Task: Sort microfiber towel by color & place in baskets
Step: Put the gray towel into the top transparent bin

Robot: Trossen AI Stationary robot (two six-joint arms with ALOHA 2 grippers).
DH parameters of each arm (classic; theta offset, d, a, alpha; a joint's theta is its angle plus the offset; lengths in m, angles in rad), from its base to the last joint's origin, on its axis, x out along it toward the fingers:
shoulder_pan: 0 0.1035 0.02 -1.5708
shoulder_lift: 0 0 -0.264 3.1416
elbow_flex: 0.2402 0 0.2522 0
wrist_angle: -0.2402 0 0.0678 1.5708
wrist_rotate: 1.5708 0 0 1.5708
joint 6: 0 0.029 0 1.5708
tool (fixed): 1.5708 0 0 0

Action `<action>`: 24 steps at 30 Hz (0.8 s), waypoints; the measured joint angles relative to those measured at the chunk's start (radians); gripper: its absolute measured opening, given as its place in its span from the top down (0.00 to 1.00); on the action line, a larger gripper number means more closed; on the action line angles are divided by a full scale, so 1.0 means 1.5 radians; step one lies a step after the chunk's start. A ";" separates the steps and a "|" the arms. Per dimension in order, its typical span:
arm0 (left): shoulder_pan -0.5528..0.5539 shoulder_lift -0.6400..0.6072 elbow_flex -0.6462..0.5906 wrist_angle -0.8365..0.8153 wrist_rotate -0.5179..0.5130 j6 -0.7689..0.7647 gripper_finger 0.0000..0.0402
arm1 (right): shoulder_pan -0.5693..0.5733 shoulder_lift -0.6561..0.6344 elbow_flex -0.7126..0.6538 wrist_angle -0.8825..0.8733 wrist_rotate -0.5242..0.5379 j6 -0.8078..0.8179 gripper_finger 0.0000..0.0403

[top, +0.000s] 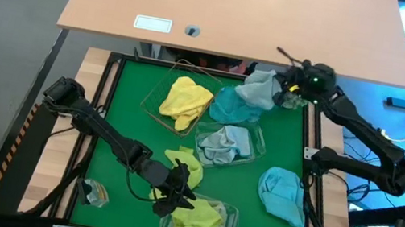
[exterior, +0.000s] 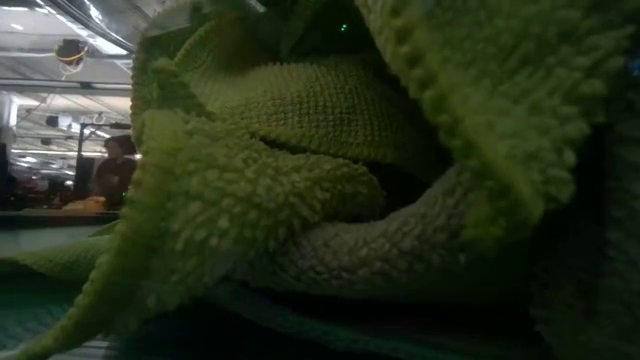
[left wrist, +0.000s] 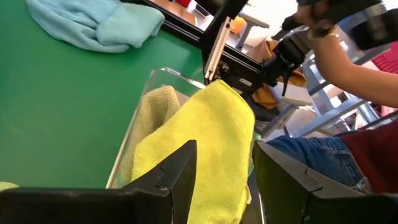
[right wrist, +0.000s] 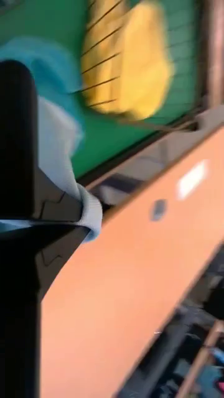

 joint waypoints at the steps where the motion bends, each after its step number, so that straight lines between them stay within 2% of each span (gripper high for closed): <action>1: 0.000 0.000 0.000 0.000 -0.006 0.000 0.62 | 0.000 -0.006 0.013 0.000 -0.013 0.006 0.99; 16: 0.000 0.000 0.000 0.000 -0.025 0.025 0.62 | 0.000 -0.035 0.221 -0.001 -0.213 0.123 1.00; 24: 0.000 0.000 0.000 0.000 -0.039 0.035 0.62 | 0.001 -0.035 0.272 -0.001 -0.357 0.210 1.00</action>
